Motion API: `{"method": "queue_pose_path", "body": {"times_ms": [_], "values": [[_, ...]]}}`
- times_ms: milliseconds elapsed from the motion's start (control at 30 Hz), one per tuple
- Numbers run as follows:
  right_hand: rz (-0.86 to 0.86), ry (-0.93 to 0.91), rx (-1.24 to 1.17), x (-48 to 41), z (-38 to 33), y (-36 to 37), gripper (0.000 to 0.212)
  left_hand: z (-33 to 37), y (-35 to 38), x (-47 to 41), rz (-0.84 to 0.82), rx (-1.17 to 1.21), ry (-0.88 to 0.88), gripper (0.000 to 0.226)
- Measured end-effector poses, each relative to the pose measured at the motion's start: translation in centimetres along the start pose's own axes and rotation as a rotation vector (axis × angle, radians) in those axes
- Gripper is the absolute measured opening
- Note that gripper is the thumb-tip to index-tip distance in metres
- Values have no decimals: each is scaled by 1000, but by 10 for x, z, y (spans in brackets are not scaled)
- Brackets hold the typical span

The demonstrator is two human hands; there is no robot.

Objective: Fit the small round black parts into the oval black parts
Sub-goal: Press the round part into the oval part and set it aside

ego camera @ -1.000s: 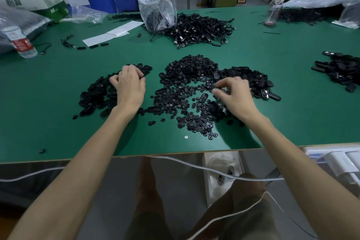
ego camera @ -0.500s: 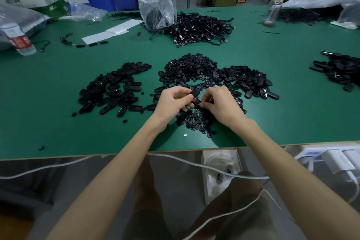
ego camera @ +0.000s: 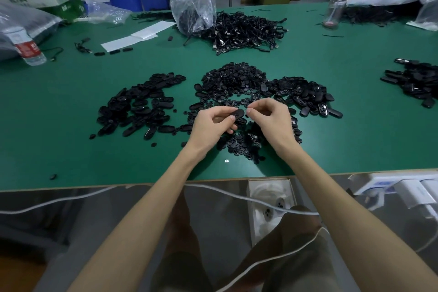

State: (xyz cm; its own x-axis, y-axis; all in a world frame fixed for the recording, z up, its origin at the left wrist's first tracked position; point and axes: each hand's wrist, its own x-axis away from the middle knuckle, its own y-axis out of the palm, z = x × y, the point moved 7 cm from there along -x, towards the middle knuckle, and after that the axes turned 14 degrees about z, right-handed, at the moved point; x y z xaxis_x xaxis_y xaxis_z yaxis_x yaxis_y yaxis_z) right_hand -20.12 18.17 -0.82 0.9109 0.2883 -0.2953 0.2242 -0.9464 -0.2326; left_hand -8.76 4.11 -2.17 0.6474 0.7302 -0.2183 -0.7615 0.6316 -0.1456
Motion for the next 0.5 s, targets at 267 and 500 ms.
{"method": "queue_pose_path", "body": {"times_ms": [267,500], "values": [[13,50,-252,3,8,-5,17,-1,1,0,-19,-8,12,26],[-35,-44,-167,4,2,-1,13,0,3,1,-27,-13,16,24]]}}
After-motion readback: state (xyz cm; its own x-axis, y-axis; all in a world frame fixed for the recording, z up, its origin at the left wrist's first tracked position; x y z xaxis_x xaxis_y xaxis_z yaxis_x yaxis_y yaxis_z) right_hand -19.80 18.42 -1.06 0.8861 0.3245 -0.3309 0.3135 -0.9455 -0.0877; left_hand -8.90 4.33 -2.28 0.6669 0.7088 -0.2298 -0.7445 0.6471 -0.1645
